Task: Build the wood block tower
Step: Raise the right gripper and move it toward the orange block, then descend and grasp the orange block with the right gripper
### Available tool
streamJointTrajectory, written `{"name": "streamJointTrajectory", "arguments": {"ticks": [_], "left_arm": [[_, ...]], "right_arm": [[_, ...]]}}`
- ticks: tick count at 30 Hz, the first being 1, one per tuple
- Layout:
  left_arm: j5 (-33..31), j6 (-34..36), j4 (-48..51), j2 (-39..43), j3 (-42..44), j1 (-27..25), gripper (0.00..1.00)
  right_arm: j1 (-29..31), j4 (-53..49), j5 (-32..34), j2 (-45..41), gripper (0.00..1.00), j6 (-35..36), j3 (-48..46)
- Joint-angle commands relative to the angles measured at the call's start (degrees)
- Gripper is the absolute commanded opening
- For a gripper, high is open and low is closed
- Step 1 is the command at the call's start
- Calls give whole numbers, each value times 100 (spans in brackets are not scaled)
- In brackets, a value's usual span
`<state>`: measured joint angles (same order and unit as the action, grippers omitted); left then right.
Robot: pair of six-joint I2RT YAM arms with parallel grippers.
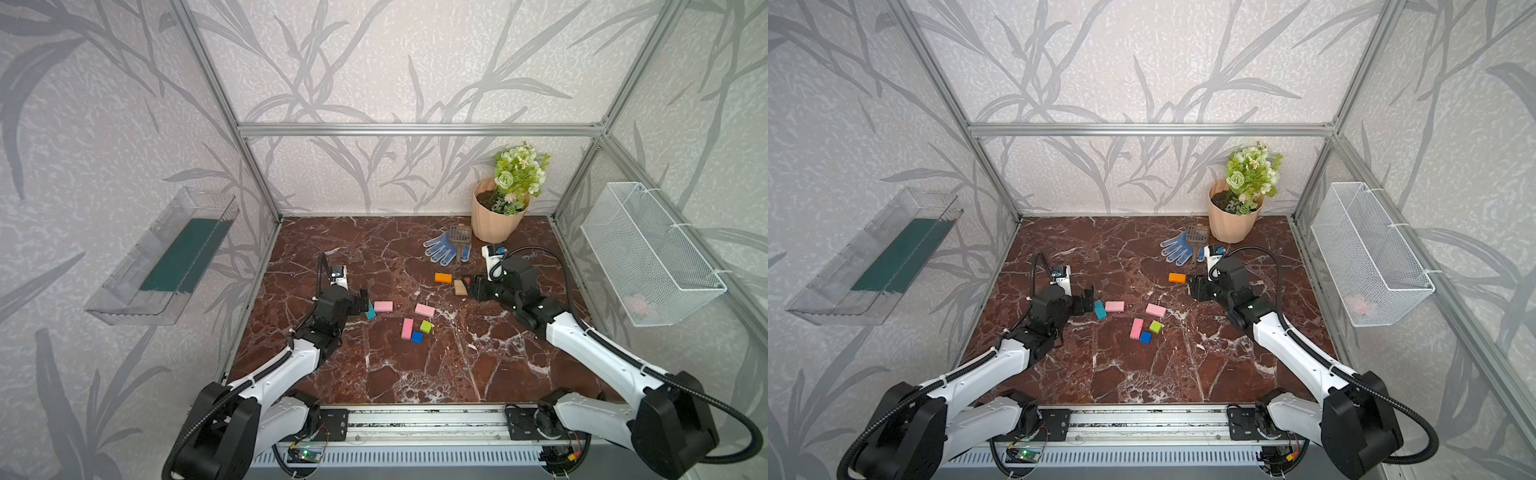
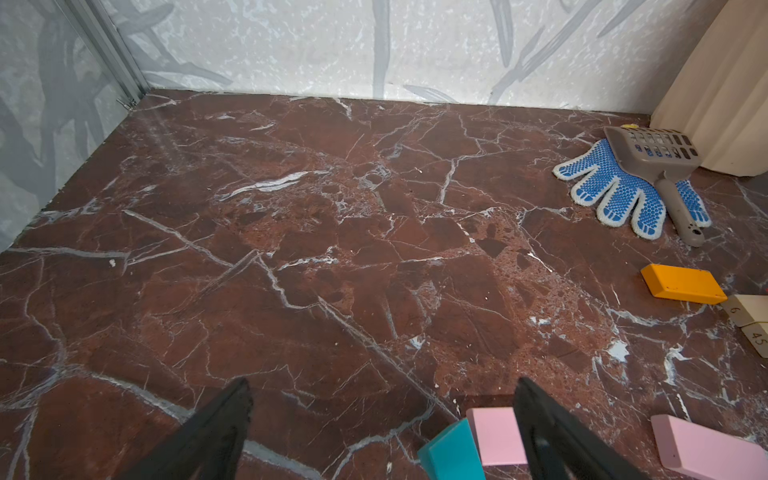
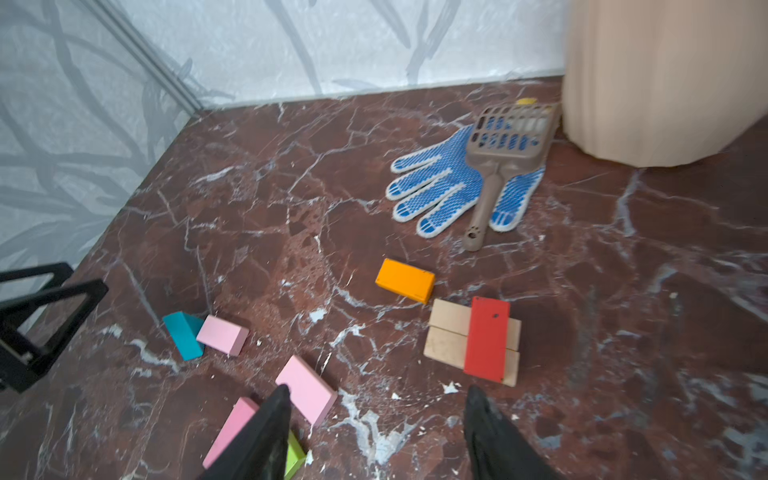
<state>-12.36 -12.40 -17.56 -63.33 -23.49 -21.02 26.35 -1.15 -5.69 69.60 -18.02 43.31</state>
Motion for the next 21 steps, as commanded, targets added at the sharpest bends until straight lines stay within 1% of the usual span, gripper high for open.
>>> {"name": "streamJointTrajectory", "arguments": {"ticks": [1, 4, 10, 15, 18, 21], "left_arm": [[-100, 69, 38, 101, -69, -43, 99], [-102, 65, 28, 97, -71, -43, 99], [-108, 74, 32, 71, -80, -52, 99], [-107, 86, 42, 49, -101, -61, 99], [-100, 85, 34, 76, -79, -61, 99], [-119, 72, 18, 112, -51, -61, 99]], "right_arm": [[255, 69, -466, 480, 64, 267, 296], [433, 58, -728, 1022, 63, 380, 555], [719, -438, -671, 2020, 60, 526, 1267], [1072, -836, -566, 2688, 60, 802, 1906], [1309, -1212, -311, 3320, 59, 980, 2486], [1314, -1455, -147, 3771, 57, 882, 2865]]}}
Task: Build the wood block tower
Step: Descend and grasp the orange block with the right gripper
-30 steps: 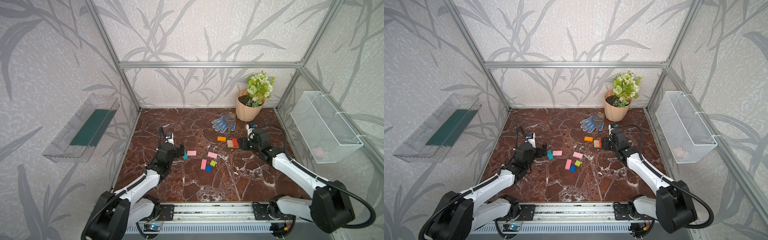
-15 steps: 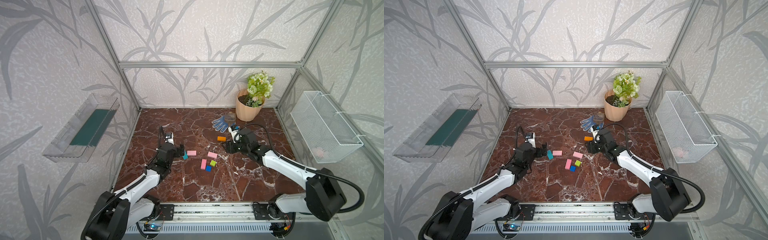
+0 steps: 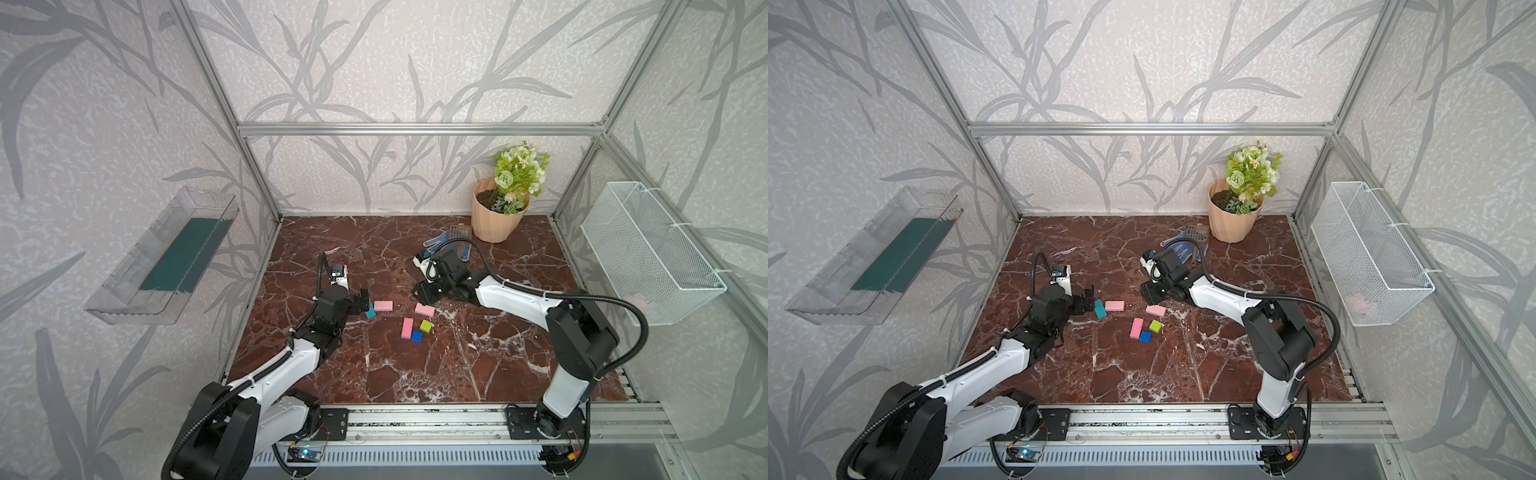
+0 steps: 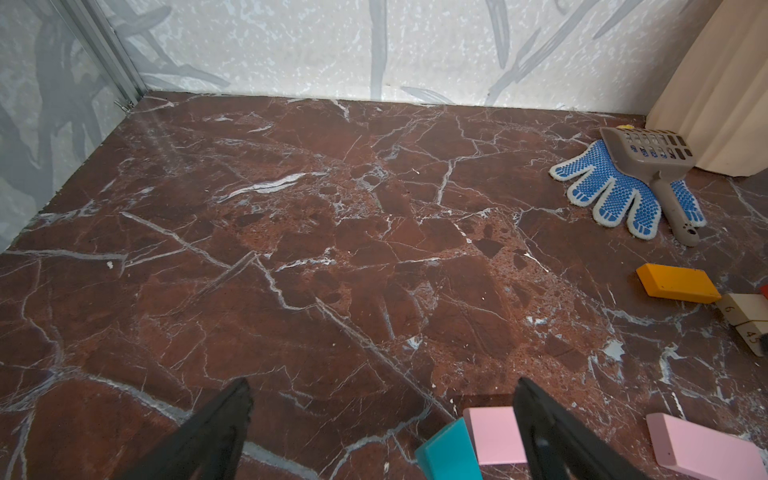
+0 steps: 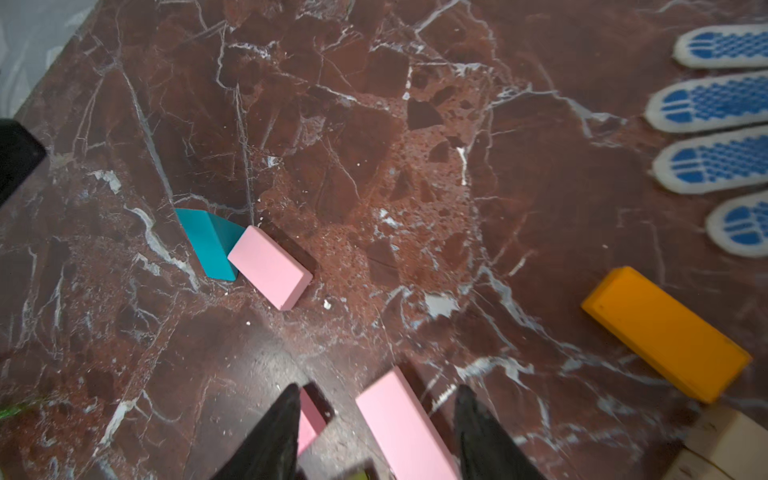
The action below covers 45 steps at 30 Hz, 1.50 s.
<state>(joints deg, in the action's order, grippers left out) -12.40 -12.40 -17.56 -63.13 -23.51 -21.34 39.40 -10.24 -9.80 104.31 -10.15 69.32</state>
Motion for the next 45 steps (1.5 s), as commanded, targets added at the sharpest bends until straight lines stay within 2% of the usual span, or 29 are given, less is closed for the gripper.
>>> {"name": "streamJointTrajectory", "arguments": {"ticks": [1, 8, 17, 23, 26, 30, 36, 45], "left_arm": [[-124, 75, 16, 99, -43, -28, 99], [-105, 98, 25, 73, -66, -37, 99], [-104, 102, 42, -5, -122, -37, 99], [-121, 97, 28, 3, -113, -45, 99], [-116, 104, 33, 12, -113, -45, 99], [-123, 98, 25, 62, -80, -45, 99], [-96, 120, 15, 55, -84, -52, 99], [-79, 124, -28, 213, 29, -60, 99]], "right_arm": [[-21, -621, 349, 402, 57, 57, 367], [-444, -1014, 536, 941, 56, 5, 1037], [-1115, -1302, 513, 1569, 61, 67, 1746], [-1298, -1896, 466, 2284, 64, 242, 2649], [-1315, -1964, 453, 2428, 67, 324, 2818], [-1309, -2041, 325, 2358, 67, 335, 2795], [-1260, -1861, 242, 1915, 67, 209, 2129], [-914, -1816, 500, 1316, 65, 66, 1434]]}}
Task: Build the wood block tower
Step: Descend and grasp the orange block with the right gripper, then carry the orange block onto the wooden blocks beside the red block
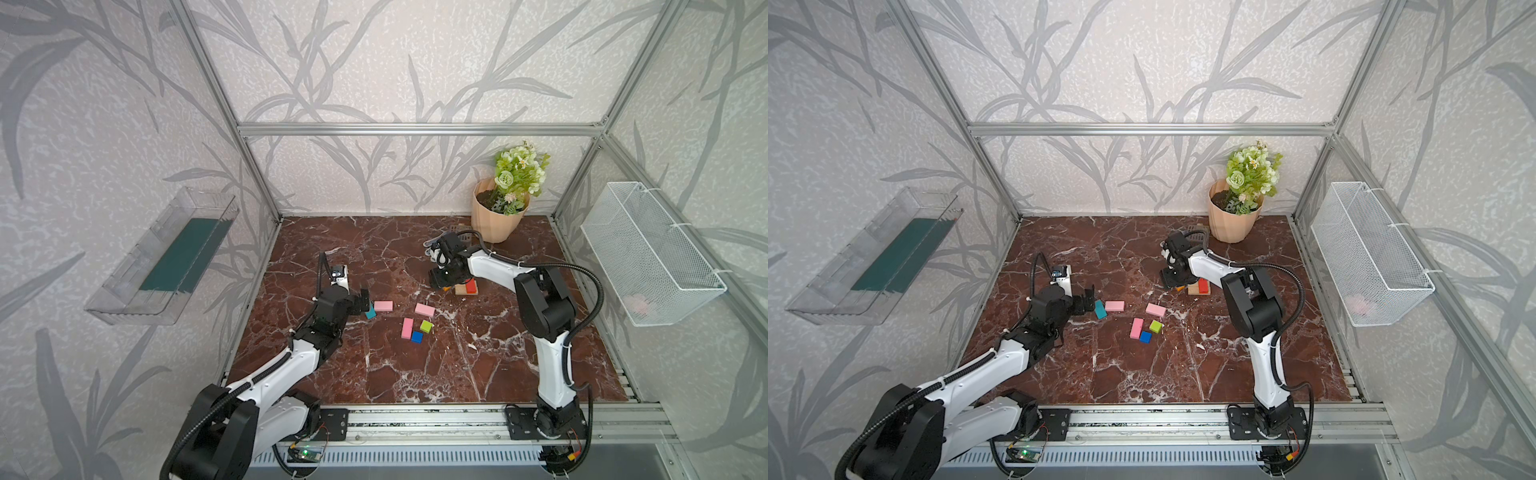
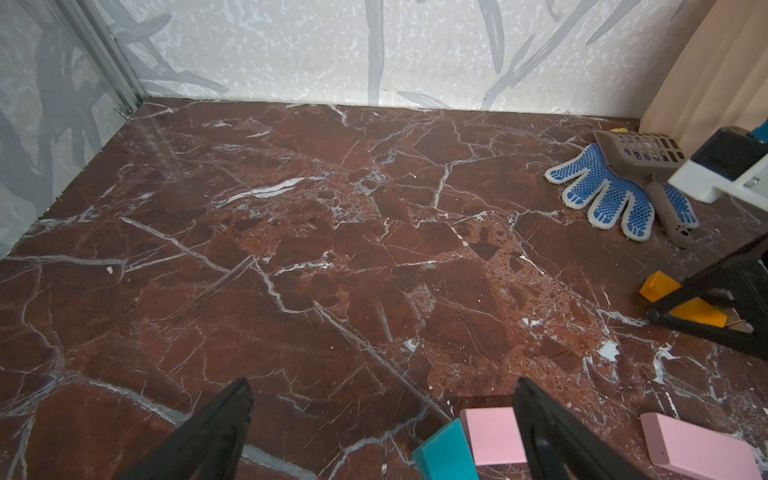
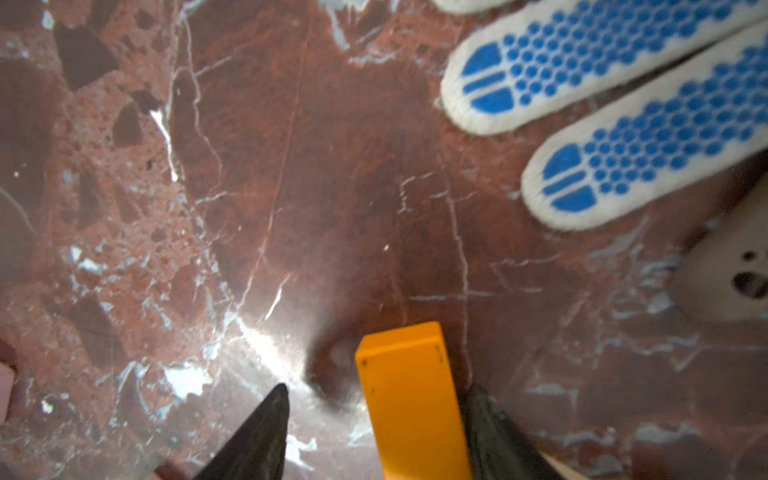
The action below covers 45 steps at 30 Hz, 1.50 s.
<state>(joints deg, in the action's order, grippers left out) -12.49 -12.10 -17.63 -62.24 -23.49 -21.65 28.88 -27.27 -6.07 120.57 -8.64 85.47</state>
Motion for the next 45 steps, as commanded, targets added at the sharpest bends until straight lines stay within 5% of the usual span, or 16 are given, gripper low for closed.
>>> {"name": "streamJointTrajectory", "arguments": {"ticks": [1, 8, 22, 34, 45], "left_arm": [[-63, 86, -21, 140, 35, -31, 99], [-87, 78, -65, 296, 127, -30, 99], [-70, 83, -83, 379, 183, -41, 99], [-78, 80, -99, 422, 213, -41, 99], [-91, 79, -109, 474, 246, -50, 99]], "right_arm": [[163, -107, 144, -331, 64, -98, -218], [245, -423, 509, -179, 44, -246, -94], [453, -573, 993, -24, 49, -445, 127], [549, -346, 720, 34, 40, -834, 14], [681, -245, 564, -105, 47, -1051, -51]]}}
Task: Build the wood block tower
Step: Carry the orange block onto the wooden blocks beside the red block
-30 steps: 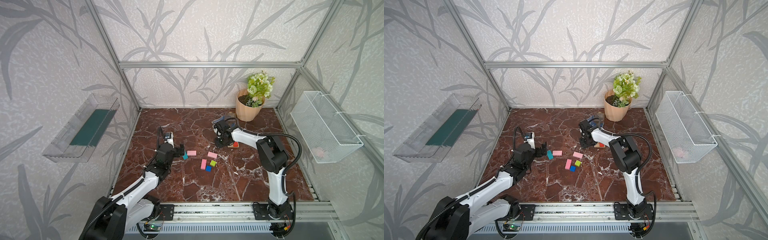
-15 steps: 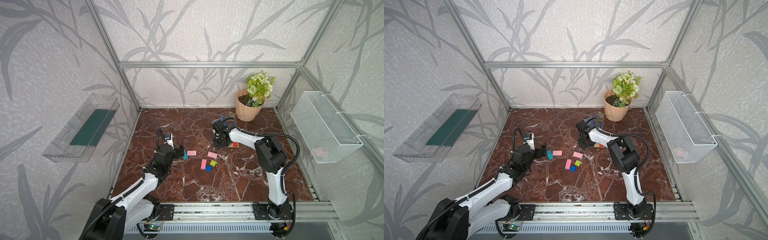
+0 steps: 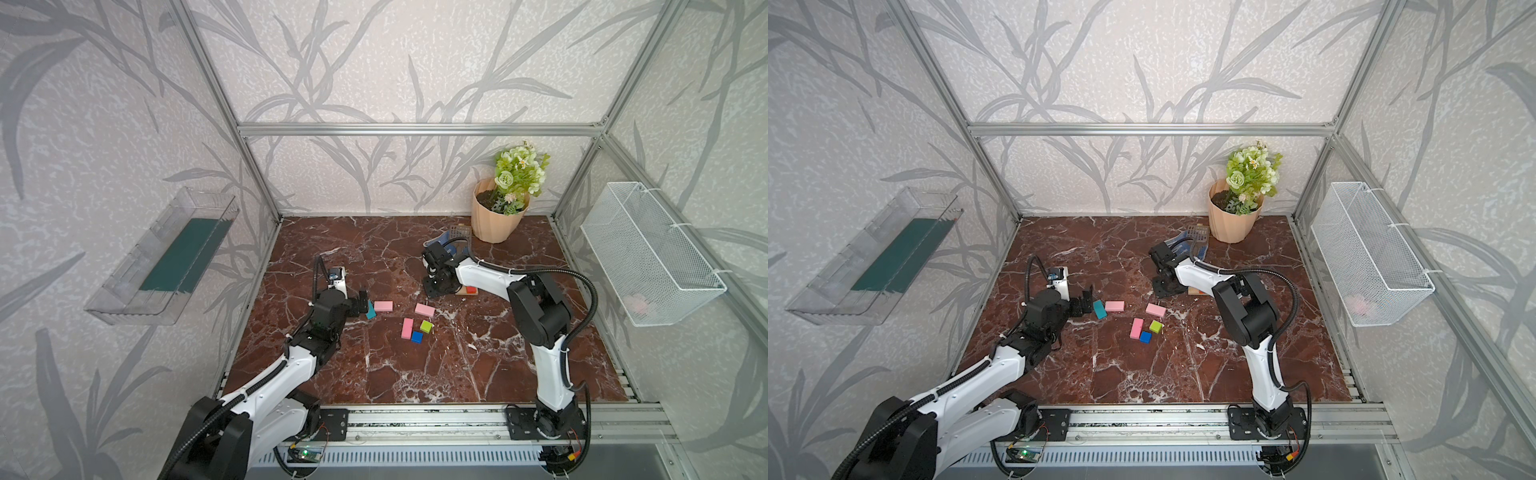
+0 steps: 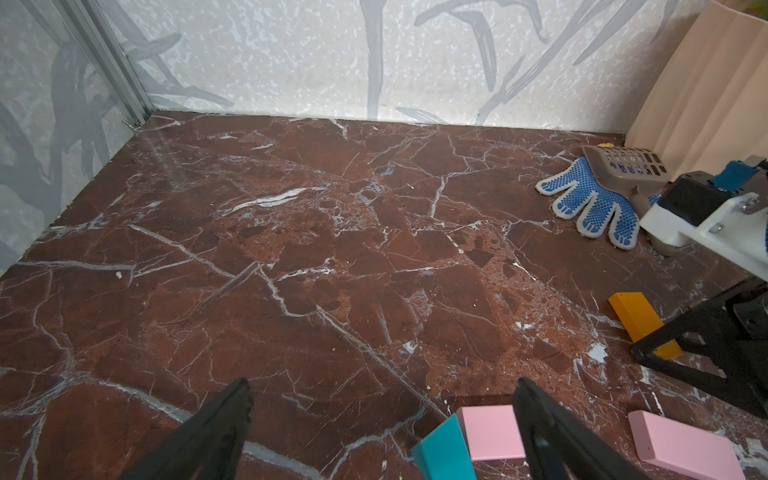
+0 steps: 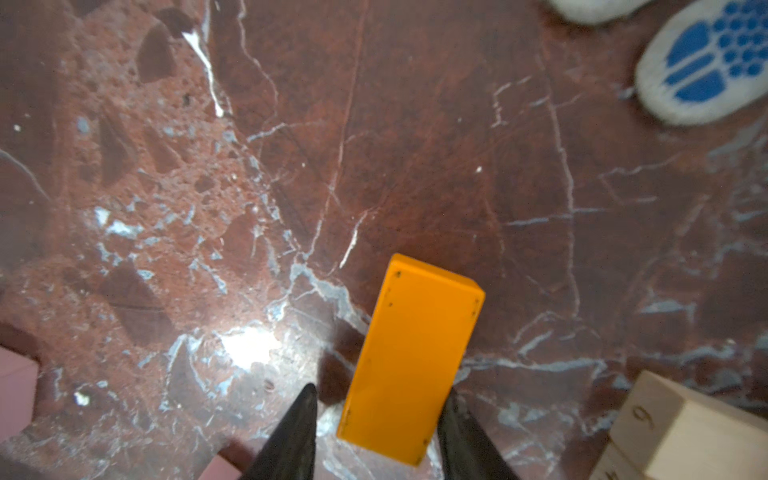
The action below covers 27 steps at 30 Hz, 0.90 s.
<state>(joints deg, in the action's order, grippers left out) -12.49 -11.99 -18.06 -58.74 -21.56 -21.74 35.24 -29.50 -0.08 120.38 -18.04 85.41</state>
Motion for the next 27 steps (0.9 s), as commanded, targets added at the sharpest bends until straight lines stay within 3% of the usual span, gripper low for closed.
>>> {"name": "streamJointTrajectory", "arguments": {"ticks": [1, 9, 14, 27], "left_arm": [[-97, 69, -74, 149, 70, -41, 99], [-71, 77, -96, 201, 95, -41, 99], [-110, 62, -118, 258, 143, -41, 99], [-75, 75, -111, 206, 113, -40, 99]], "right_arm": [[44, -47, -11, -80, 46, -112, -25], [44, -128, 278, 193, 46, -143, 186], [44, -236, 360, 287, 35, -201, 286], [44, 99, 1011, -974, 19, -355, -571]]}}
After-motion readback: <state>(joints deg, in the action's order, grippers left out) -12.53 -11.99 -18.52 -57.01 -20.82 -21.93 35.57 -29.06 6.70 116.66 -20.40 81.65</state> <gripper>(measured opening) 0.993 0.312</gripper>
